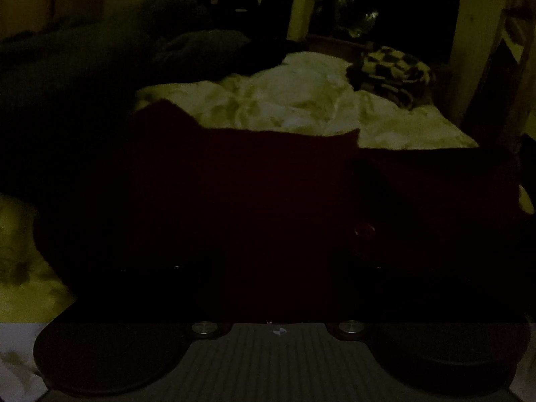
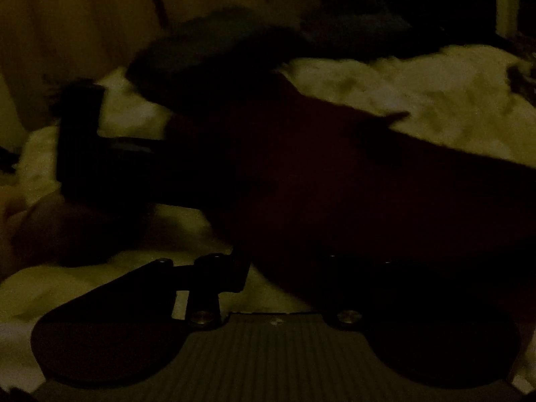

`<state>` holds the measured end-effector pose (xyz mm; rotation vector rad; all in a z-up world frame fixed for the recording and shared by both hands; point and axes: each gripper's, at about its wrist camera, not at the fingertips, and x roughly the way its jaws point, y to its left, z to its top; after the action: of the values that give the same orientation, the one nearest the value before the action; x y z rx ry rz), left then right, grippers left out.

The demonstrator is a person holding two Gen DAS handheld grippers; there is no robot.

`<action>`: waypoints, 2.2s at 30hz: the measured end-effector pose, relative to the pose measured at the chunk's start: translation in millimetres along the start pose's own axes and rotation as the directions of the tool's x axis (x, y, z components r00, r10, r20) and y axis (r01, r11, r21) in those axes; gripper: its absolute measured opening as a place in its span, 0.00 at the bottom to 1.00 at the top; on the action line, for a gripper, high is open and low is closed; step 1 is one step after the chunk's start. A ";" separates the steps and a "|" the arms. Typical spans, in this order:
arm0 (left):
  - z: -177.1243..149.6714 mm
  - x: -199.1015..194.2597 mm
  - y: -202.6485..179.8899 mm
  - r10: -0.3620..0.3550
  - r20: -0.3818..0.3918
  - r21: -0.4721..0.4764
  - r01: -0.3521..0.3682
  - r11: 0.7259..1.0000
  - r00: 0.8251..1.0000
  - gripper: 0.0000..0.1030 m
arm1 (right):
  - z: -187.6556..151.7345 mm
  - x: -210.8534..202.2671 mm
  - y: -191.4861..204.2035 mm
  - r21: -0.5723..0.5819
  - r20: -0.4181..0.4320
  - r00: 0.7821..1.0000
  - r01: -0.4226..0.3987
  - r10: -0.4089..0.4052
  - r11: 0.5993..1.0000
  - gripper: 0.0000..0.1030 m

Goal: Fold large clothes

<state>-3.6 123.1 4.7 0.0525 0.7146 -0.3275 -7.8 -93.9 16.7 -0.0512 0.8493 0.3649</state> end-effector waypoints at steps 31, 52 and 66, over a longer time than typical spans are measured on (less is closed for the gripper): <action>-11.1 -21.1 22.6 0.078 0.203 -0.108 -0.057 0.993 0.976 1.00 | -31.5 -107.9 -88.5 0.629 0.104 0.923 0.228 -0.370 0.743 0.72; -58.4 -36.0 -181.8 -0.253 0.155 0.827 0.015 0.562 0.955 1.00 | -116.1 -98.6 -155.5 0.899 0.312 0.942 -0.250 -0.126 0.361 0.81; -72.4 -5.3 -241.2 -0.253 0.126 0.910 -0.010 0.415 0.959 1.00 | -116.2 -96.1 -160.2 0.898 0.311 0.945 -0.258 -0.099 0.356 0.81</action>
<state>-128.7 -92.6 -31.2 1.0166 0.2000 -0.8404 -96.2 -294.2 -5.1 1.1481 0.6248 -0.0895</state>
